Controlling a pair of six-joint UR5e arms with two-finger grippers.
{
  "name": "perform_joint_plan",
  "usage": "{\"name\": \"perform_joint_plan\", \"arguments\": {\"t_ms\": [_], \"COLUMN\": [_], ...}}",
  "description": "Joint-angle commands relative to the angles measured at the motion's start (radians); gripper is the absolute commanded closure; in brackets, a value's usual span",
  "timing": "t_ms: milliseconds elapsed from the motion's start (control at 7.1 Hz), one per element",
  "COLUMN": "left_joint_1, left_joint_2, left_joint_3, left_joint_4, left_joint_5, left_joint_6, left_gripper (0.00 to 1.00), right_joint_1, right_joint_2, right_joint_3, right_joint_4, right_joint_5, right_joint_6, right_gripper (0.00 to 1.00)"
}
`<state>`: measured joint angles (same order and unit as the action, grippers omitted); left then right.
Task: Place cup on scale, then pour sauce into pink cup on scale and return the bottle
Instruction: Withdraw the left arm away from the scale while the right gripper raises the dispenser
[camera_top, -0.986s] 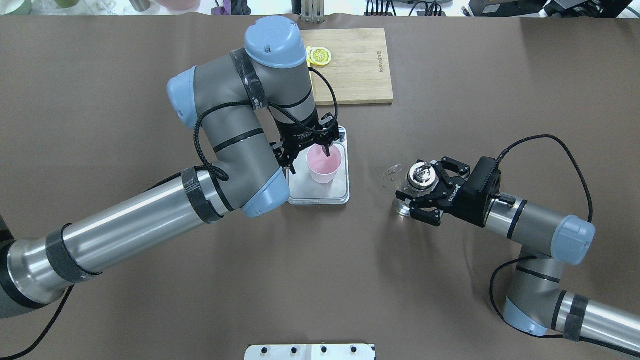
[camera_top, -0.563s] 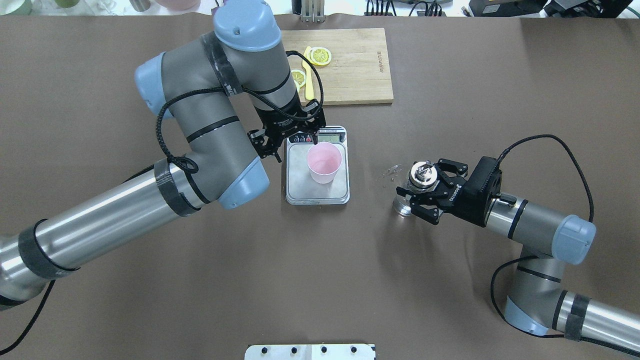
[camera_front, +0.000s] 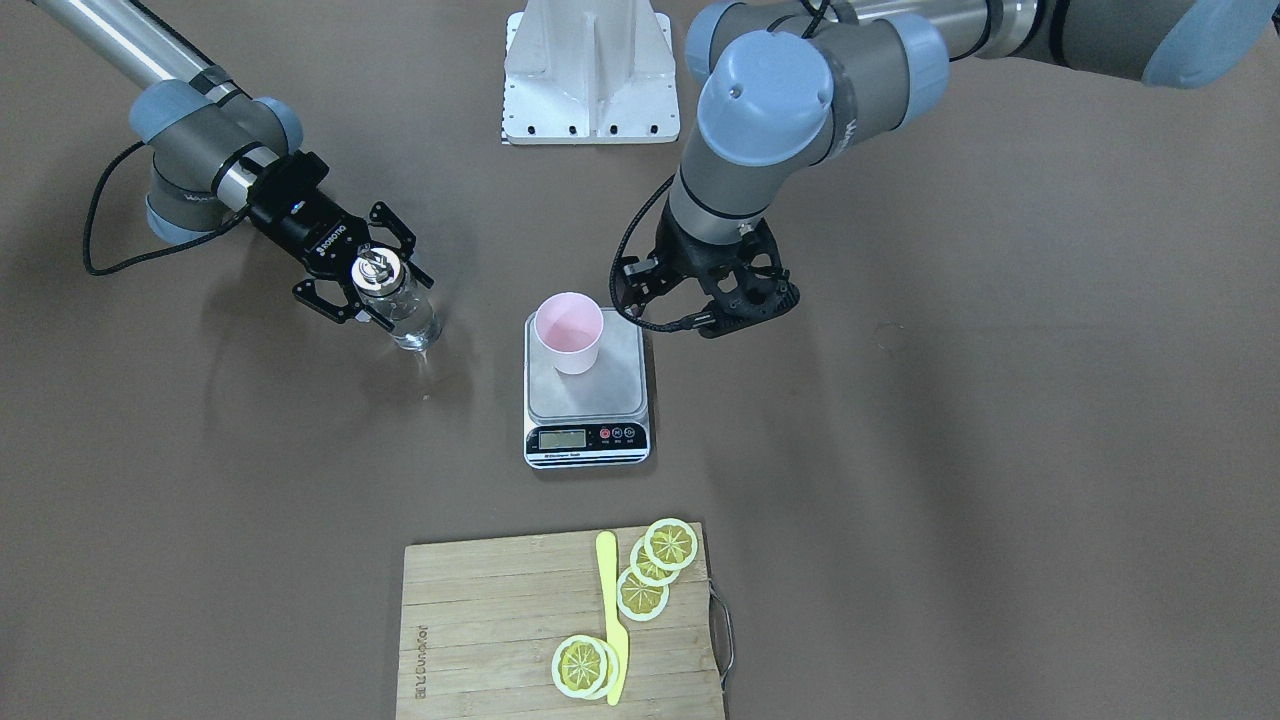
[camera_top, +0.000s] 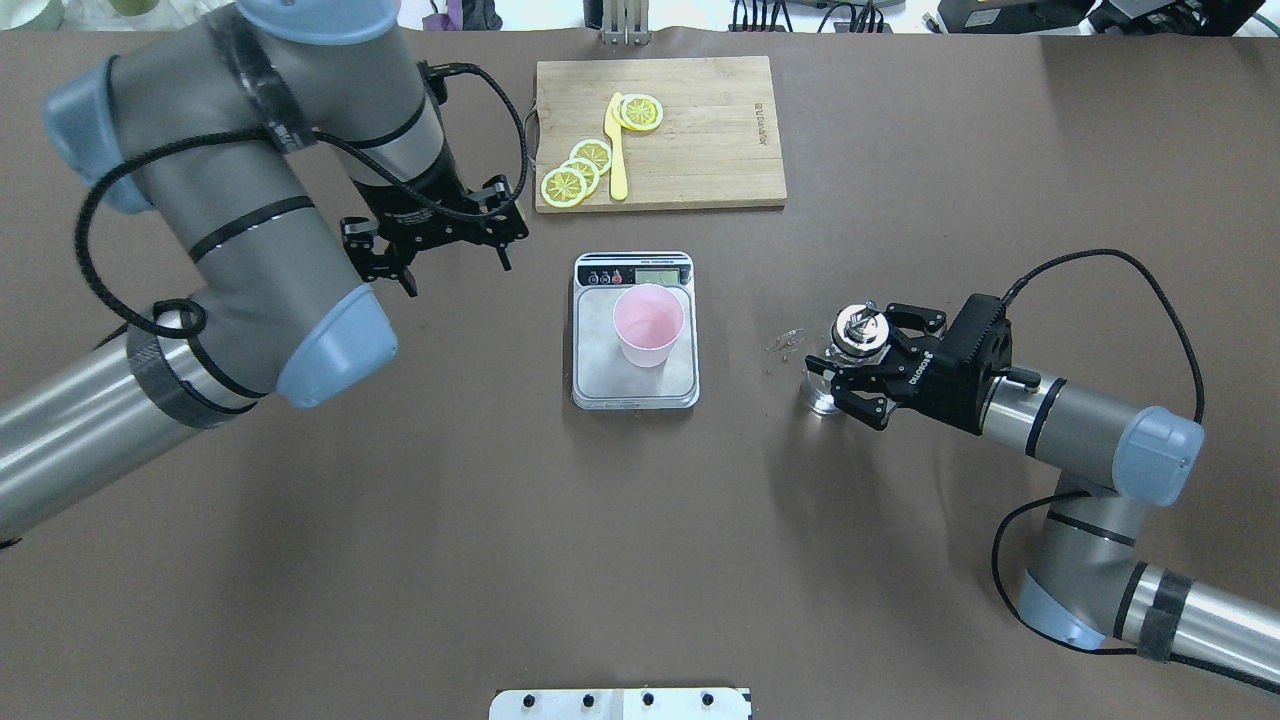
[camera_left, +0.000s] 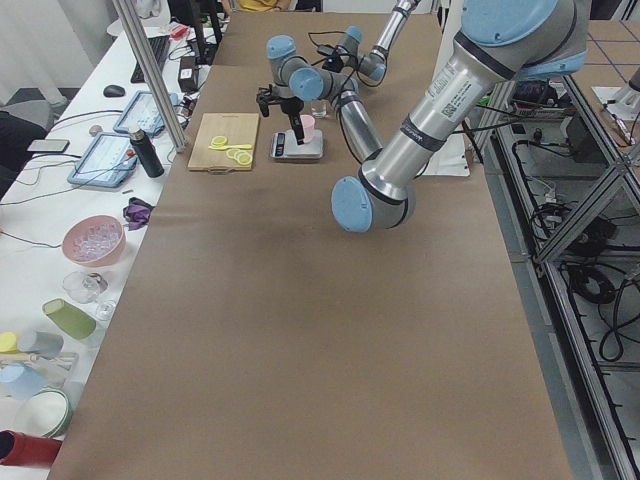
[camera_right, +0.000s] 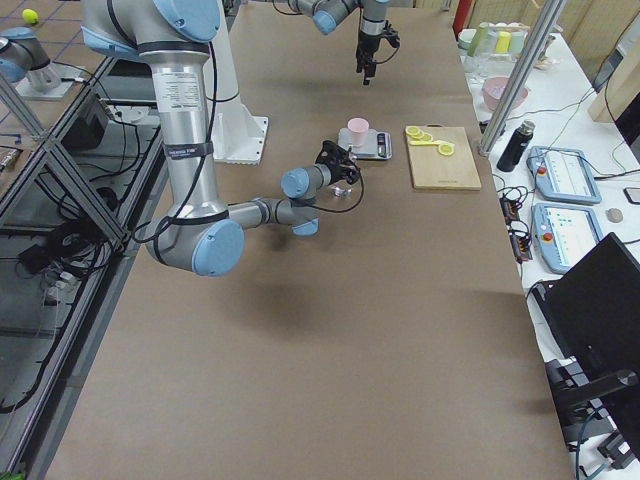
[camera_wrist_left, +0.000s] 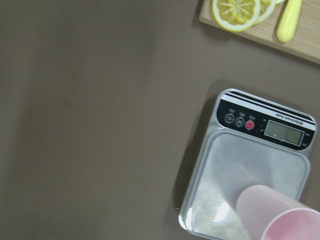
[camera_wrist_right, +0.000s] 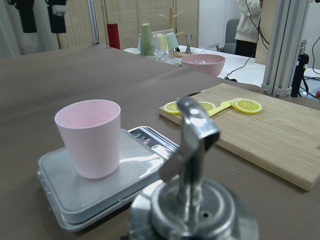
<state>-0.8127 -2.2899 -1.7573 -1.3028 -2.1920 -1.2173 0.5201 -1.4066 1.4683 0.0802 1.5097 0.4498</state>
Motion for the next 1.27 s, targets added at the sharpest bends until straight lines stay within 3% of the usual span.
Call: {"name": "perform_joint_plan", "arguments": {"t_ms": [0, 282, 563, 1127], "left_joint_1": [-0.139, -0.247, -0.376, -0.5], "left_joint_2": [0.123, 0.234, 0.267, 0.363], "left_joint_3": [-0.094, -0.087, 0.034, 0.087], "left_joint_4": [0.013, 0.013, 0.013, -0.038], "left_joint_5": [-0.005, 0.004, 0.008, 0.005], "left_joint_6": [0.228, 0.439, 0.698, 0.82], "left_gripper": [0.02, 0.01, 0.01, 0.01], "right_joint_1": [0.087, 0.116, 0.113, 0.097], "right_joint_2": [0.02, 0.058, 0.06, 0.162], "right_joint_3": [0.01, 0.109, 0.287, 0.328], "right_joint_4": [-0.133, -0.366, -0.66, -0.932], "right_joint_5": [0.082, 0.106, 0.099, 0.06], "right_joint_6": [-0.01, -0.104, -0.167, -0.246], "right_gripper": [0.65, 0.65, 0.65, 0.64]}}
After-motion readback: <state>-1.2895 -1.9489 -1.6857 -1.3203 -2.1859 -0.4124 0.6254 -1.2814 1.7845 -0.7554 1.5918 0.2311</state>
